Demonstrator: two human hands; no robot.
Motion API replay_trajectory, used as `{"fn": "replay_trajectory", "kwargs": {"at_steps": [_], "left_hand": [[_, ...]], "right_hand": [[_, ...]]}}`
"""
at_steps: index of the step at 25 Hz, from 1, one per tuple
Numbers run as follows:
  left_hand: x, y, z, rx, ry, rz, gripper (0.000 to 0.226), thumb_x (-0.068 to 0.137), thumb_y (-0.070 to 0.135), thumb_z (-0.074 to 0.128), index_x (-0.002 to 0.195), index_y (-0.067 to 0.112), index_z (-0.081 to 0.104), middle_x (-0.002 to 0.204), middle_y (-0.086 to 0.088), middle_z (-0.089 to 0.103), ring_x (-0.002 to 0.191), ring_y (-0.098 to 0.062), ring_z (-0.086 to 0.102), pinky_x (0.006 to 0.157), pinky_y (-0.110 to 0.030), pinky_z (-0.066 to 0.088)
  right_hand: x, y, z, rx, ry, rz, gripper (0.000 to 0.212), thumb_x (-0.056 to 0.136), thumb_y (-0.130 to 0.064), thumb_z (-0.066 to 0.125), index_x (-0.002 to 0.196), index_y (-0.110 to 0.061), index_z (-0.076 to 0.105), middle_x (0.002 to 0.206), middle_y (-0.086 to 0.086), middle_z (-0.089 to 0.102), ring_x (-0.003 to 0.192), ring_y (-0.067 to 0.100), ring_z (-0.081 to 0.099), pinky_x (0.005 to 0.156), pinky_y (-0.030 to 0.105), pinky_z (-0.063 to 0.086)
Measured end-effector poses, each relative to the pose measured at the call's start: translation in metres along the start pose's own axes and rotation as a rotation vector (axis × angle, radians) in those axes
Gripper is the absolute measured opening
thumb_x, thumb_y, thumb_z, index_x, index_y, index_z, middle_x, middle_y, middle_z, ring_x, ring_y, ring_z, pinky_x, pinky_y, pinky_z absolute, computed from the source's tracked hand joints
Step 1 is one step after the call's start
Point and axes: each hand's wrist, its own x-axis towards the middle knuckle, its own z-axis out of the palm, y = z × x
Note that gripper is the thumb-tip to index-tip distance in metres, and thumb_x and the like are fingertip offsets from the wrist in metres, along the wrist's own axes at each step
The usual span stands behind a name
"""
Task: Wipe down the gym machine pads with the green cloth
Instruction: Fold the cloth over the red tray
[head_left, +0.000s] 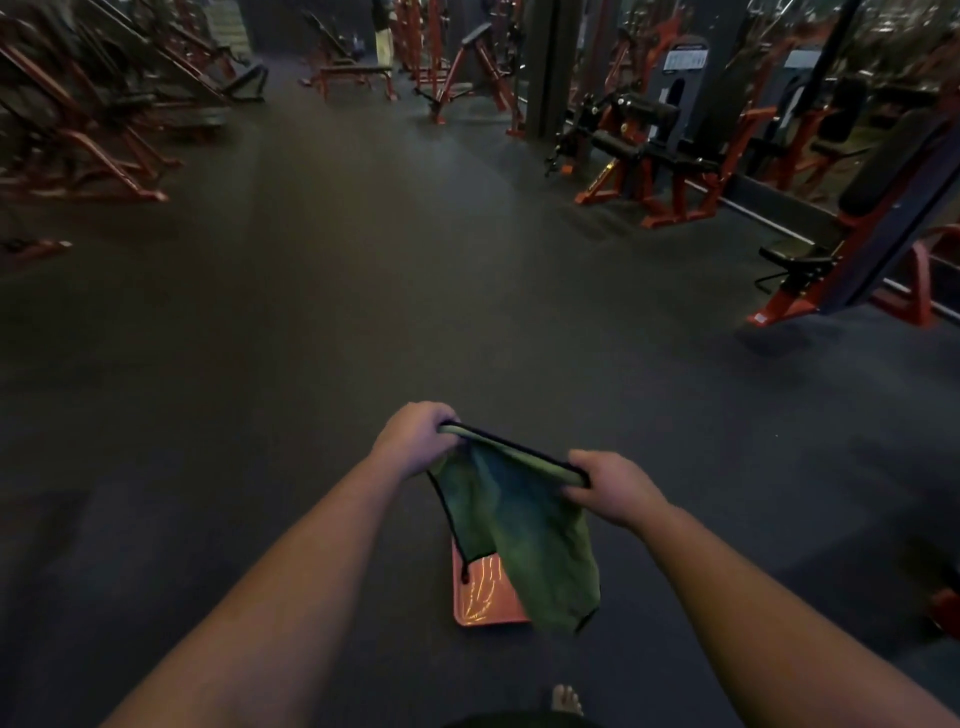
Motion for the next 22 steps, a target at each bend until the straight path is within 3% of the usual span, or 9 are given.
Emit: {"fn": "replay_trajectory", "kwargs": {"at_steps": [2,5,7,10,14,17,19,20,22], "left_hand": [[0.016,0.004,0.010,-0.149,0.120,-0.142,0.023,0.072,0.046,0.083,0.073,0.026,0.071,0.076,0.005,0.071,0.077,-0.016,0.065,0.062,-0.029,0.046],[0.036,0.019,0.033,-0.356,0.346,-0.380,0.032,0.074,0.043,0.085,0.066,0.021,0.063,0.067,0.005,0.064,0.069,-0.018,0.060,0.056,-0.028,0.037],[0.048,0.033,0.052,-0.446,0.397,-0.472,0.033,0.079,0.040,0.083,0.068,0.018,0.061,0.063,0.005,0.060,0.065,-0.018,0.057,0.052,-0.027,0.036],[0.057,0.059,0.089,-0.511,0.303,-0.435,0.029,0.082,0.040,0.080,0.071,0.018,0.064,0.063,0.006,0.062,0.058,-0.007,0.055,0.051,-0.021,0.038],[0.054,0.091,0.121,-0.676,0.236,-0.269,0.027,0.079,0.052,0.069,0.082,0.025,0.073,0.081,0.002,0.074,0.073,-0.010,0.065,0.071,-0.036,0.052],[0.052,0.098,0.110,-0.608,0.123,-0.120,0.027,0.074,0.057,0.077,0.089,0.037,0.068,0.093,0.005,0.067,0.086,-0.004,0.062,0.077,-0.026,0.050],[0.053,0.099,0.097,-0.470,0.090,-0.023,0.024,0.077,0.035,0.084,0.095,0.035,0.068,0.094,0.009,0.062,0.090,-0.006,0.061,0.073,-0.018,0.046],[0.054,0.100,0.090,-0.436,0.107,0.025,0.022,0.080,0.023,0.082,0.095,0.033,0.070,0.092,0.009,0.063,0.089,-0.007,0.061,0.072,-0.020,0.046],[0.059,0.099,0.079,-0.455,0.089,0.108,0.019,0.083,0.010,0.076,0.089,0.028,0.073,0.085,0.008,0.066,0.082,-0.008,0.062,0.071,-0.027,0.047]], "right_hand": [[0.013,0.026,0.006,-0.086,-0.120,-0.007,0.020,0.089,-0.042,0.063,0.089,-0.027,0.049,0.092,-0.005,0.060,0.094,0.023,0.062,0.070,0.034,0.044],[0.035,0.056,0.013,0.035,-0.113,0.098,0.028,0.093,-0.040,0.058,0.075,-0.022,0.046,0.078,-0.004,0.058,0.082,0.024,0.061,0.066,0.036,0.043],[0.054,0.061,0.016,0.360,-0.069,0.170,0.033,0.096,-0.034,0.061,0.068,-0.020,0.051,0.067,-0.005,0.060,0.071,0.021,0.064,0.067,0.039,0.050],[0.076,0.041,0.015,1.053,-0.082,0.286,0.026,0.098,-0.026,0.062,0.075,-0.015,0.063,0.066,0.006,0.064,0.057,0.022,0.063,0.063,0.045,0.056],[0.084,0.014,-0.008,1.480,-0.172,0.399,0.017,0.102,-0.023,0.058,0.092,-0.010,0.064,0.069,0.010,0.068,0.054,0.017,0.066,0.048,0.028,0.056],[0.087,0.011,-0.029,1.549,-0.138,0.401,0.019,0.102,-0.022,0.057,0.094,-0.007,0.065,0.072,0.009,0.070,0.058,0.017,0.067,0.048,0.024,0.055],[0.087,0.009,-0.042,1.473,-0.139,0.354,0.022,0.102,-0.024,0.059,0.091,-0.007,0.066,0.073,0.010,0.071,0.062,0.020,0.067,0.054,0.025,0.056],[0.087,0.010,-0.045,1.369,-0.100,0.302,0.024,0.101,-0.026,0.060,0.086,-0.008,0.066,0.070,0.009,0.070,0.062,0.020,0.066,0.057,0.026,0.054],[0.089,0.021,-0.046,0.964,0.157,0.156,0.030,0.096,-0.037,0.066,0.077,-0.015,0.062,0.068,0.000,0.066,0.062,0.014,0.062,0.059,0.025,0.048]]}}
